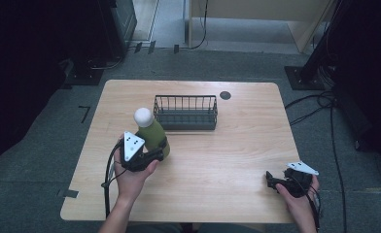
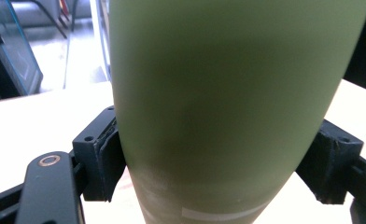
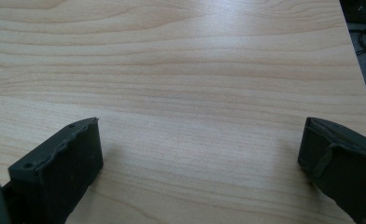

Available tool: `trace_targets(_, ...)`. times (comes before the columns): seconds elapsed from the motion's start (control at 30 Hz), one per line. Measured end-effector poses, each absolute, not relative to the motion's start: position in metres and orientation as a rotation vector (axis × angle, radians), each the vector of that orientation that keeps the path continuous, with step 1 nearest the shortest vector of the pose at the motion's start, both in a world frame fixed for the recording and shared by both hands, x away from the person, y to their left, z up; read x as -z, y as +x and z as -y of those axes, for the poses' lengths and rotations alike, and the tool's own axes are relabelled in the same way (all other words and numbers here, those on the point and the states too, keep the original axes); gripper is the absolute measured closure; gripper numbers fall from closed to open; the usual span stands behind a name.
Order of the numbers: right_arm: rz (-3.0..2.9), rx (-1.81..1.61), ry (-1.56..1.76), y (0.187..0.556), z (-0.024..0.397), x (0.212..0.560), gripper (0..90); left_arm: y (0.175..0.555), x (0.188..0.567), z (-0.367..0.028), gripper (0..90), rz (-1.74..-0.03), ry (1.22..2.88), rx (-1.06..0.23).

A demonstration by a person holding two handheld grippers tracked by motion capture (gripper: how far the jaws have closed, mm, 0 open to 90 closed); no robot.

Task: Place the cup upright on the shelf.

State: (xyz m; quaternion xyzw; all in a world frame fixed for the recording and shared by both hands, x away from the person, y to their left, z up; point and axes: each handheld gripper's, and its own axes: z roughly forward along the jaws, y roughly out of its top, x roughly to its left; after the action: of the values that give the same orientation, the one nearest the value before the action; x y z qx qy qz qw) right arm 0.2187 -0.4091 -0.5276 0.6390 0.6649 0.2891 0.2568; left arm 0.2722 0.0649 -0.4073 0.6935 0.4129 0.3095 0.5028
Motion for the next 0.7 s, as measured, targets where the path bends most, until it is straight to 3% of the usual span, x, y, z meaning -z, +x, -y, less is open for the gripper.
trace_targets(0.7, -1.813, -0.790, 1.726, 0.219, 0.409, 0.528, 0.0, 0.312, 0.368, -0.047, 21.5, -0.957, 1.627, -0.799)
